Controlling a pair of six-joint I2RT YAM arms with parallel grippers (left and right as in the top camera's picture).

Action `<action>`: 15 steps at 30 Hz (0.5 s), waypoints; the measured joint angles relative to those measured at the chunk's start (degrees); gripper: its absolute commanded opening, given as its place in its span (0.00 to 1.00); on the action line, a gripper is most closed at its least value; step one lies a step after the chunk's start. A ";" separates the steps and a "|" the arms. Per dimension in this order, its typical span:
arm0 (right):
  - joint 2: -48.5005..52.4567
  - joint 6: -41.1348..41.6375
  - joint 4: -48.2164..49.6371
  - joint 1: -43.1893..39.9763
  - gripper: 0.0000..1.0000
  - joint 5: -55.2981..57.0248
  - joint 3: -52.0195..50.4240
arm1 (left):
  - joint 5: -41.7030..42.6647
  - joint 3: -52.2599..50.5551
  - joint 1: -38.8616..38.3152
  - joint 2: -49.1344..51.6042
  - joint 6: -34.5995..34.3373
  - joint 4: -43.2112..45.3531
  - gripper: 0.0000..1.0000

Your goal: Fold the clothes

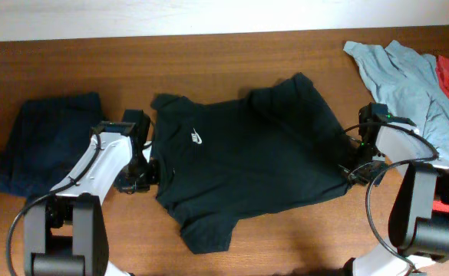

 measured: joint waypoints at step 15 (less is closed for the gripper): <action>-17.40 -7.28 21.62 0.04 0.21 -17.70 -0.17 | 15.04 6.45 -0.55 2.08 12.39 26.62 0.49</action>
